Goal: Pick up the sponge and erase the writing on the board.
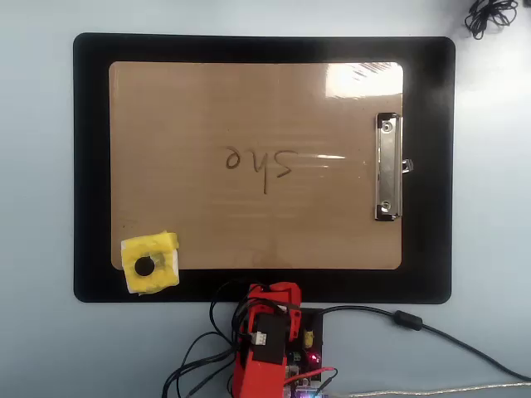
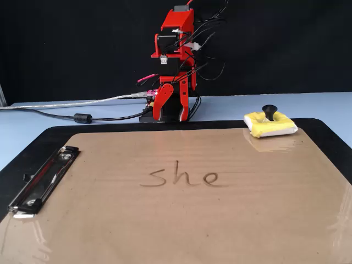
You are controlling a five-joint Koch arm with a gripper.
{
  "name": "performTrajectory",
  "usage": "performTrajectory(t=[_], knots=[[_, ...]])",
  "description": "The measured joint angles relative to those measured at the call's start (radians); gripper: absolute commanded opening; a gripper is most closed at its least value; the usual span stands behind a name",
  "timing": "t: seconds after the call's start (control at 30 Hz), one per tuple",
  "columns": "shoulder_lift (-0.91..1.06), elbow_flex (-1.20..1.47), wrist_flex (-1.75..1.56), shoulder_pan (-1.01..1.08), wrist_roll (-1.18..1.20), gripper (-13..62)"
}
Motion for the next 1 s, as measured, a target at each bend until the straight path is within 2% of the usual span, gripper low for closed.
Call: performTrajectory(t=[0.8, 0.87, 1.0], knots=[[0.000, 0.023, -0.031, 0.000, 0.000, 33.8], [0.000, 0.006, -0.067, -0.025, 0.000, 33.7], [0.000, -0.095, -0.311, -0.201, -0.015, 33.7]])
